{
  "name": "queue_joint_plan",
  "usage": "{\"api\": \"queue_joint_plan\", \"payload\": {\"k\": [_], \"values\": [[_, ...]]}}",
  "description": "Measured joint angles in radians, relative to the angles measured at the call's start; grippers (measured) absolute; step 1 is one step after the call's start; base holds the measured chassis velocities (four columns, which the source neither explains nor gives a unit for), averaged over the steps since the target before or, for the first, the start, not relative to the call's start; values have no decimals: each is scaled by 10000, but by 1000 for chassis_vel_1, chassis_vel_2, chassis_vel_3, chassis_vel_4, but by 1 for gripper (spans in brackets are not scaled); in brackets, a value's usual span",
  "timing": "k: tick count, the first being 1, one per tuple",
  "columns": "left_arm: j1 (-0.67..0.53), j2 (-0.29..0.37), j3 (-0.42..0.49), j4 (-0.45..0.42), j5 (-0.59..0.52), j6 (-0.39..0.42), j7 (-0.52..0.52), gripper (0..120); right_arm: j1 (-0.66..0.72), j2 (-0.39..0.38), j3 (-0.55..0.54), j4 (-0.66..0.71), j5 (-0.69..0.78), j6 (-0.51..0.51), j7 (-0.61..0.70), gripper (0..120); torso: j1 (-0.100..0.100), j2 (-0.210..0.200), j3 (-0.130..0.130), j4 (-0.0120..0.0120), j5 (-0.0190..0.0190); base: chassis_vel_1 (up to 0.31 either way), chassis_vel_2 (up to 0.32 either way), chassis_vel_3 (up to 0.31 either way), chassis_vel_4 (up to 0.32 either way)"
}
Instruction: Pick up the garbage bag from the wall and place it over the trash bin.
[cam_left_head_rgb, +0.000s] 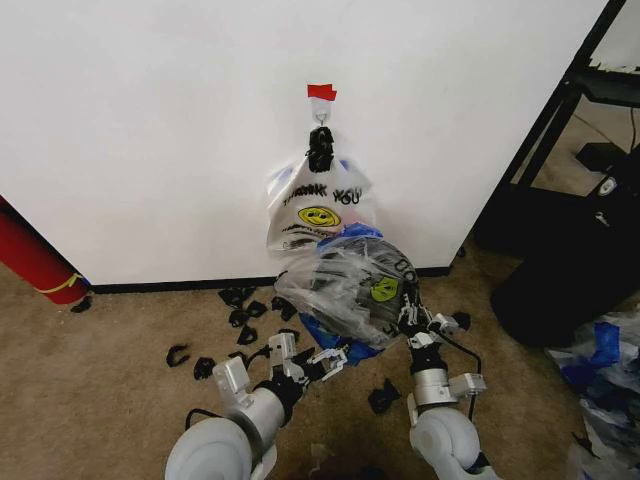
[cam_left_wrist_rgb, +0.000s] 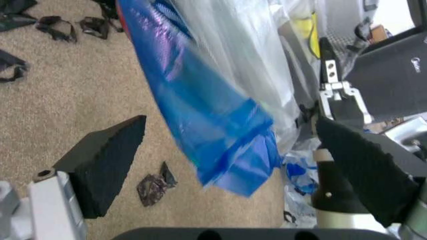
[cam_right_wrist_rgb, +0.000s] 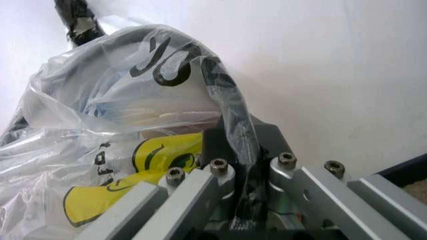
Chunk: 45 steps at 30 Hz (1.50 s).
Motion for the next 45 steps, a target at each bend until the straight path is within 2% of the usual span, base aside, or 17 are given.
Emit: {"api": "queue_joint_plan", "payload": {"k": [3,9,14,15,27,28,31,32,38,42,45], "values": [[-18,-58,7,23,-20,7,-126,100,-2,4,-22,16,-21,6,-7,0,0,0,0,1,0,0,0,0,0],[3,-167,13,145,-71,-23,-271,89,27,-27,-45,32,-23,7,-9,0,0,0,0,1,0,0,0,0,0],[39,-201,12,238,-137,-54,-328,67,66,-88,-42,75,2,6,-9,0,0,0,0,1,0,0,0,0,0],[39,-201,12,238,-137,-54,-328,67,66,-88,-42,75,2,6,-9,0,0,0,0,1,0,0,0,0,0],[193,-46,12,188,-89,-30,-42,19,63,-123,43,58,52,4,23,0,0,0,0,0,0,0,0,0,0],[193,-46,12,188,-89,-30,-42,19,63,-123,43,58,52,4,23,0,0,0,0,0,0,0,0,0,0],[267,63,12,212,136,104,113,8,89,-115,73,71,104,-8,99,0,0,0,0,0,0,0,0,0,0],[292,130,16,349,368,186,194,0,84,-112,63,208,268,-105,181,0,0,0,0,1,0,0,0,0,0],[76,161,74,908,1334,49,453,0,-123,-209,-62,1022,1311,-846,661,0,0,0,0,1,-1,0,0,0,0],[-210,248,58,1843,2896,-695,985,0,-480,-466,-86,1828,2354,-1668,1242,0,0,0,0,0,-2,0,0,0,0],[-252,294,3,2098,3328,-994,1097,0,-685,-610,-52,1999,2399,-1851,1286,0,0,0,0,0,-2,0,0,0,0]]}}
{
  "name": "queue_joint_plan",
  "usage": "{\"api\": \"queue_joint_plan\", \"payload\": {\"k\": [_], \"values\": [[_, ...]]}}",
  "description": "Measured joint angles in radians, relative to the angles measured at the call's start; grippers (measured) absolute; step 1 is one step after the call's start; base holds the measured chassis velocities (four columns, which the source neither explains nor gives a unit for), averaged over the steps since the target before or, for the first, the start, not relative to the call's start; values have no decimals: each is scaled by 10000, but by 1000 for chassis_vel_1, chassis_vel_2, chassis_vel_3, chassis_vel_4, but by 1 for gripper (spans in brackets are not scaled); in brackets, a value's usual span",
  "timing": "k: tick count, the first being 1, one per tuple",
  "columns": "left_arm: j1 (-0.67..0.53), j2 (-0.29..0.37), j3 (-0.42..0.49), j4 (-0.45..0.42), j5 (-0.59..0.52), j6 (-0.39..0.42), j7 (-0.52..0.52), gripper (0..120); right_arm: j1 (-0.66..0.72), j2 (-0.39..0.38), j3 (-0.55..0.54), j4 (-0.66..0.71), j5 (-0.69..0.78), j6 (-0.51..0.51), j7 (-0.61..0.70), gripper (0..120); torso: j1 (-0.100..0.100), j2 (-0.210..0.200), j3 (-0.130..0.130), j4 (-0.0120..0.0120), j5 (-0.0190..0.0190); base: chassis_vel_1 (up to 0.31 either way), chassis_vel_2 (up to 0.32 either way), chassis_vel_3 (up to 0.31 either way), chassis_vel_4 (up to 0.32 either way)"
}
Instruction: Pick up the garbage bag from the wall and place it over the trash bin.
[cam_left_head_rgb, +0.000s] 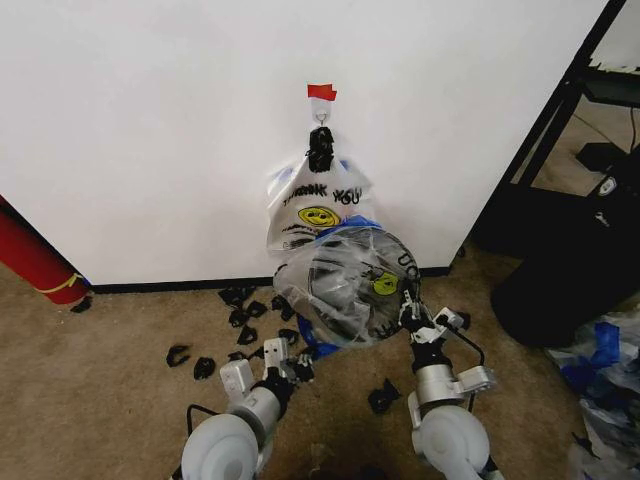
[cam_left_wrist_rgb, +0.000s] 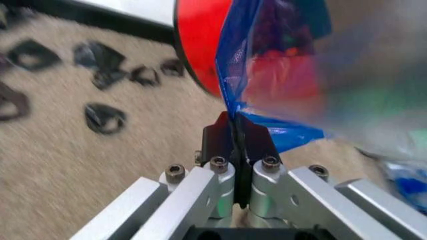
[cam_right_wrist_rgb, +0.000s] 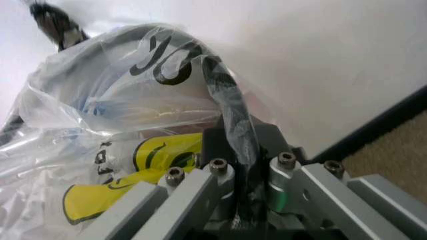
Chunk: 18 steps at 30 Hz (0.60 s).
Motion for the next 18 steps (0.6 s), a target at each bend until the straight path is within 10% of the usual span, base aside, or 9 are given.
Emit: {"api": "queue_joint_plan", "payload": {"k": [10,18], "values": [[337,153,56,610,1939,-603,457,1,-260,-137,76,83,-17,-195,-37,0,0,0,0,0,2,0,0,0,0],[610,251,-77,510,2505,-242,800,31,53,202,21,-366,-24,308,-349,0,0,0,0,0,1,0,0,0,0]]}}
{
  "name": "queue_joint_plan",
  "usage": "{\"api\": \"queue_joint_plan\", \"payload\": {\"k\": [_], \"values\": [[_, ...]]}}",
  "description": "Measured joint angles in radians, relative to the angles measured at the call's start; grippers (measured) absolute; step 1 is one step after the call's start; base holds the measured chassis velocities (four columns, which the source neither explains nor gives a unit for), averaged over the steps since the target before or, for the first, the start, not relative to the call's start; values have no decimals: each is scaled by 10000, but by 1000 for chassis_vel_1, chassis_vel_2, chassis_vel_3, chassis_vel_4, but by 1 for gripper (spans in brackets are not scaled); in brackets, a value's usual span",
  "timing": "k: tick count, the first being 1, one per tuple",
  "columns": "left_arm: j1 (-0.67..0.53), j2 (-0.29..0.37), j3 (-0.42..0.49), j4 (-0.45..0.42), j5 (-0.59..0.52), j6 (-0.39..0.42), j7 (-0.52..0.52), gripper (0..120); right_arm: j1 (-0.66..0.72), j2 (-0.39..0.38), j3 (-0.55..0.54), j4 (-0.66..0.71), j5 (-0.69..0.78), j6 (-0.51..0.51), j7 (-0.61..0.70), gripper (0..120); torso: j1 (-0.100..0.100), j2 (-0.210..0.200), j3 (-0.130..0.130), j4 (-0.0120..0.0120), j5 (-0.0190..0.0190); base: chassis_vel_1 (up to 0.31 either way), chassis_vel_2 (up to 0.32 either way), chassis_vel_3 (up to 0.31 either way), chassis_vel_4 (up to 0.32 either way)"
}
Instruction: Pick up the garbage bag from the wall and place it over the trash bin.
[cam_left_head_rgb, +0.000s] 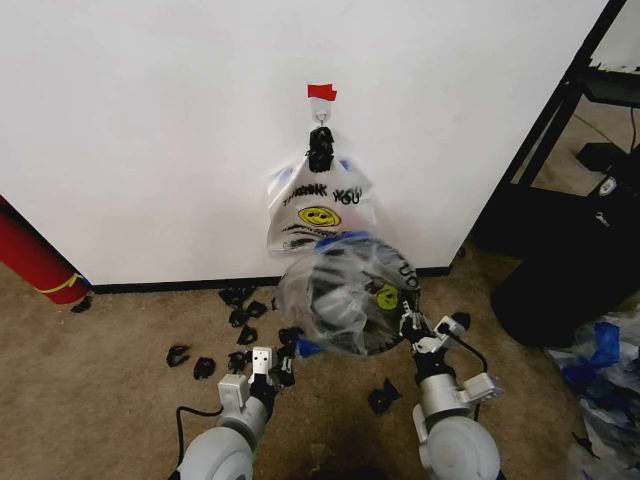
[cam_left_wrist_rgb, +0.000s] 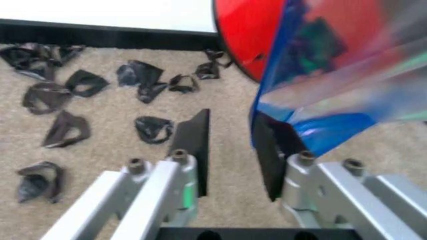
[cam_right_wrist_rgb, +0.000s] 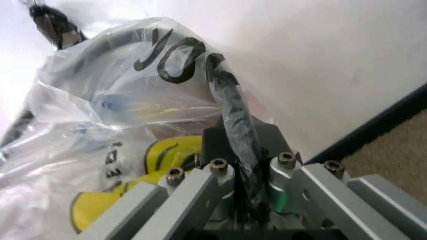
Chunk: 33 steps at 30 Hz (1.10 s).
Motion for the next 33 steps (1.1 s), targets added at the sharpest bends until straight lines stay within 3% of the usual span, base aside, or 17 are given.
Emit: {"api": "queue_joint_plan", "payload": {"k": [7,8,17,19,22,25,27,31,33], "values": [[173,303,-335,-83,312,32,-29,51,213,-41,243,-609,-340,464,-239,0,0,0,1,1,0,0,0,0,0],[172,408,-472,-23,534,-91,-98,59,224,-132,309,-831,-610,628,-430,0,0,0,0,1,1,0,0,0,0],[-235,773,-940,389,1771,-625,-232,88,204,-687,513,-1519,-1313,1092,-1470,0,0,0,1,1,1,0,0,0,0],[-537,797,-1160,443,1695,-1183,-6,98,207,-877,604,-1782,-1479,1352,-2226,0,0,0,1,1,1,0,0,0,0],[-751,827,-1387,449,1498,-1753,431,100,193,-1043,711,-2032,-1691,1607,-2978,0,0,0,1,1,0,0,0,0,0],[-1034,1034,-1775,438,1135,-2696,1828,100,195,-1339,983,-2574,-2070,2067,-4323,0,0,0,1,2,2,0,0,0,0],[-1373,1411,-2075,538,808,-3516,3454,100,233,-1559,1290,-3061,-2270,2417,-5662,0,0,0,1,-1,2,0,0,0,0],[-1738,1807,-2204,753,311,-3789,4833,100,312,-1677,1650,-3482,-2392,2697,-7182,0,0,0,1,0,2,0,0,0,0],[-2207,2213,-2217,1271,-118,-3989,7062,100,414,-1720,1997,-3709,-2403,2831,-8697,0,0,0,1,0,1,0,0,0,0]]}}
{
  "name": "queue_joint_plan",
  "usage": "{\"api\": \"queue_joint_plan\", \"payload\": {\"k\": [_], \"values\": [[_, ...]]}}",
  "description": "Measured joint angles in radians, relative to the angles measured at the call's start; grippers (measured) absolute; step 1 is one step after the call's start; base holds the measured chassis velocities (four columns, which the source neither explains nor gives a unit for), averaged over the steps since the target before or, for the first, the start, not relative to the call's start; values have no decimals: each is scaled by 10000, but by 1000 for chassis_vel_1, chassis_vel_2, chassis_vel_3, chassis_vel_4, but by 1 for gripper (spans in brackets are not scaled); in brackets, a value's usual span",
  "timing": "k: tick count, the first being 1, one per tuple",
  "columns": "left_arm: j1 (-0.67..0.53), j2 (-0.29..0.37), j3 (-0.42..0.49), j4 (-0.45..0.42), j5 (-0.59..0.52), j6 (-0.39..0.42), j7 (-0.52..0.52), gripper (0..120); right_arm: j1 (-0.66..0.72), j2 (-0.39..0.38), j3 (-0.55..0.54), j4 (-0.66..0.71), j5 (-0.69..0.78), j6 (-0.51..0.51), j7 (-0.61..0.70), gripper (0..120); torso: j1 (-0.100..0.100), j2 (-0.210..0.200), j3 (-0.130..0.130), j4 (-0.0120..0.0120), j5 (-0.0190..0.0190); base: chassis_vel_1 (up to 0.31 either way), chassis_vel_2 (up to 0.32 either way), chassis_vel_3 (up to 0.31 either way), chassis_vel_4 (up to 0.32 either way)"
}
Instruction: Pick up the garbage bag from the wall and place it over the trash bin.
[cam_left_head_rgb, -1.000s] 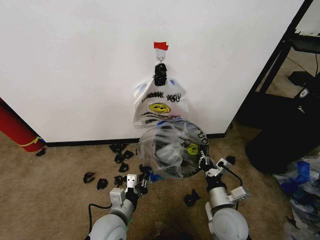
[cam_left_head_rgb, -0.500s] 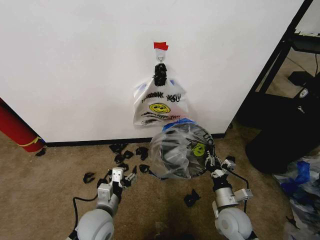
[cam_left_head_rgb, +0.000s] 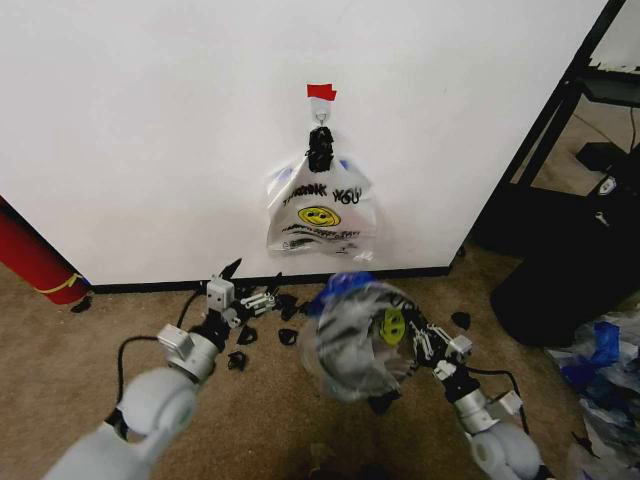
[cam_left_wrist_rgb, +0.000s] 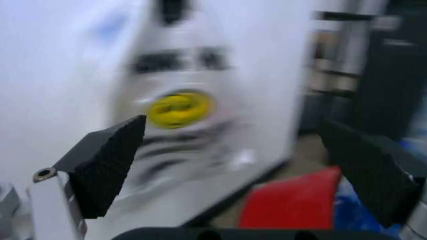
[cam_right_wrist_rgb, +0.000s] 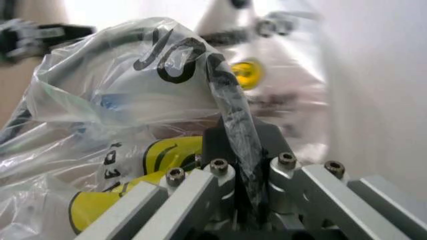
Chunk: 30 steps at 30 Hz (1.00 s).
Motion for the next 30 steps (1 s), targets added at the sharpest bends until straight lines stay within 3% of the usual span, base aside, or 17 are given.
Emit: {"api": "queue_joint_plan", "payload": {"k": [2,4,15,24,30], "values": [[-259,152,60,348,-88,-44,1207,100,33,-3,97,-10,24,0,-496,0,0,0,0,0,1,0,0,0,0],[-384,206,146,530,-80,-48,1713,100,53,-3,140,-9,42,-1,-710,0,0,0,0,0,1,0,0,0,0],[-275,-95,276,798,389,-10,3743,100,-52,3,221,76,120,31,-862,0,0,0,0,1,0,0,0,0,0],[-84,-451,407,630,861,38,3651,100,-74,44,105,260,153,81,-782,0,0,0,-1,1,1,0,0,0,0],[-183,-636,544,653,1202,125,2772,100,-108,68,4,443,109,81,-789,0,0,0,0,0,1,0,0,0,0]]}}
